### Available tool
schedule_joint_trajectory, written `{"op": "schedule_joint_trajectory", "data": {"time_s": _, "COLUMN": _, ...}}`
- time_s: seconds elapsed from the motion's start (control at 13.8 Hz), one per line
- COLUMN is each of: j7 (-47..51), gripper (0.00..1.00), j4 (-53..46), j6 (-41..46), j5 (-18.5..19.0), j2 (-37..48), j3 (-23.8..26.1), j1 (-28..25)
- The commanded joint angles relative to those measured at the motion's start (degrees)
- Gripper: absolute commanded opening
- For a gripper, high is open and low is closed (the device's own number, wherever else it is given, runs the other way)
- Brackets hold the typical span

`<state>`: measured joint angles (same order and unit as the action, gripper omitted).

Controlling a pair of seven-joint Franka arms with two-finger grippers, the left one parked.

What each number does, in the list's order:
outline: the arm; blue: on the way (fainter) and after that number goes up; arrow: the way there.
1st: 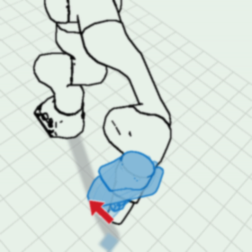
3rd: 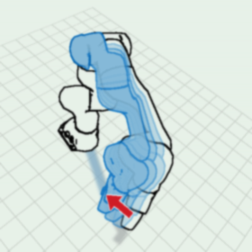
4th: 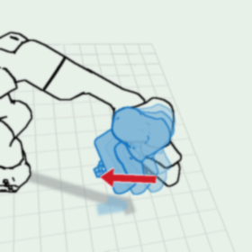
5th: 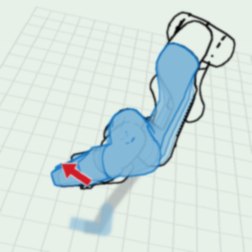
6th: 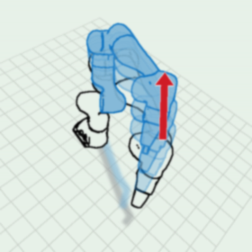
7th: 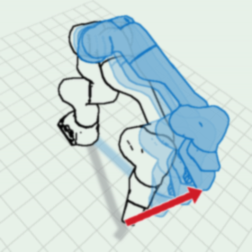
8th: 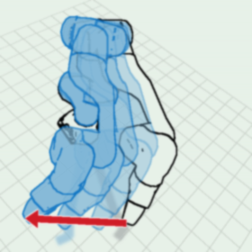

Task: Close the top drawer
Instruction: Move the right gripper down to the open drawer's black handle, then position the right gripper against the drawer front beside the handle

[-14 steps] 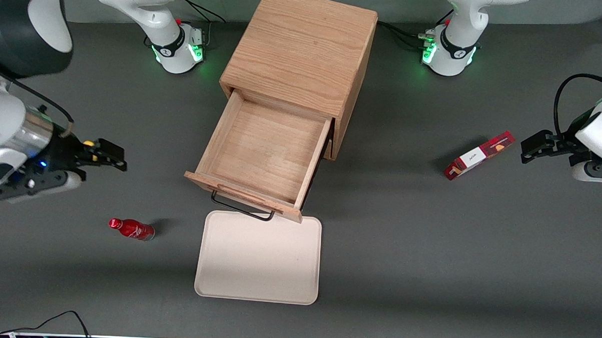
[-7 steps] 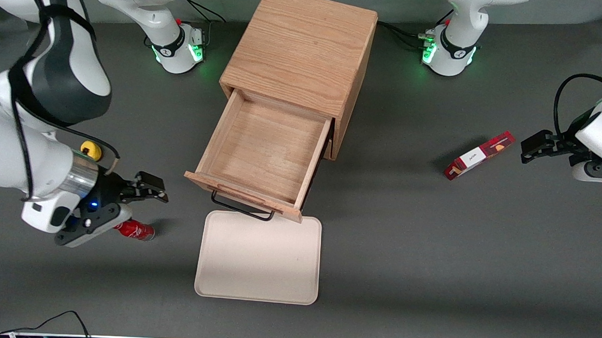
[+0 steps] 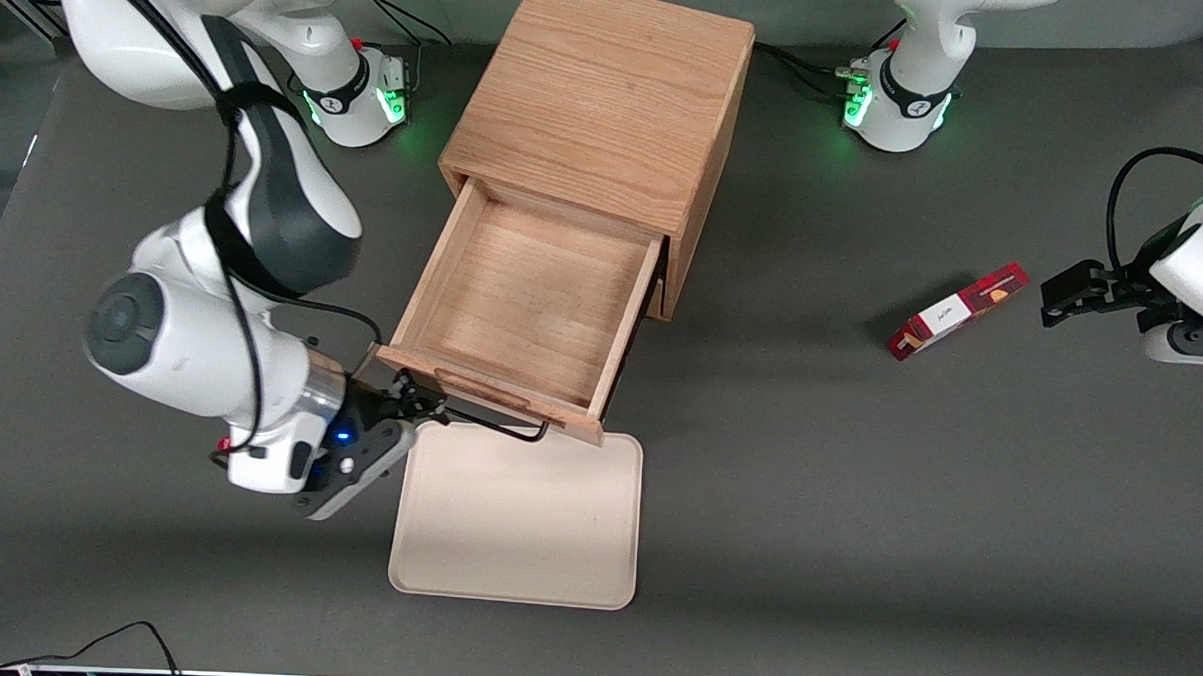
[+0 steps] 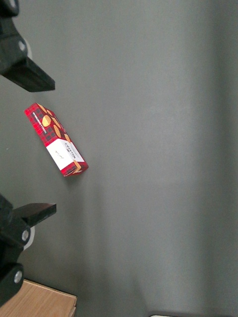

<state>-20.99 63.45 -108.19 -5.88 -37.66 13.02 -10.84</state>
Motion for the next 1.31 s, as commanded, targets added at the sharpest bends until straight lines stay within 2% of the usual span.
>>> {"op": "schedule_joint_trajectory", "data": {"time_s": 0.0, "j7": -8.3, "gripper": 1.00, "j4": -3.0, "j6": 0.2, "j5": -0.9, "j2": -2.8, "j3": -0.1, "j1": -0.6}}
{"op": "schedule_joint_trajectory", "data": {"time_s": 0.22, "j7": -13.8, "gripper": 1.00, "j4": -2.5, "j6": 0.8, "j5": -0.9, "j2": -3.3, "j3": -0.1, "j1": -0.5}}
{"op": "schedule_joint_trajectory", "data": {"time_s": 1.23, "j7": -13.5, "gripper": 1.00, "j4": -0.6, "j6": 1.1, "j5": -1.2, "j2": -4.2, "j3": 1.0, "j1": -0.7}}
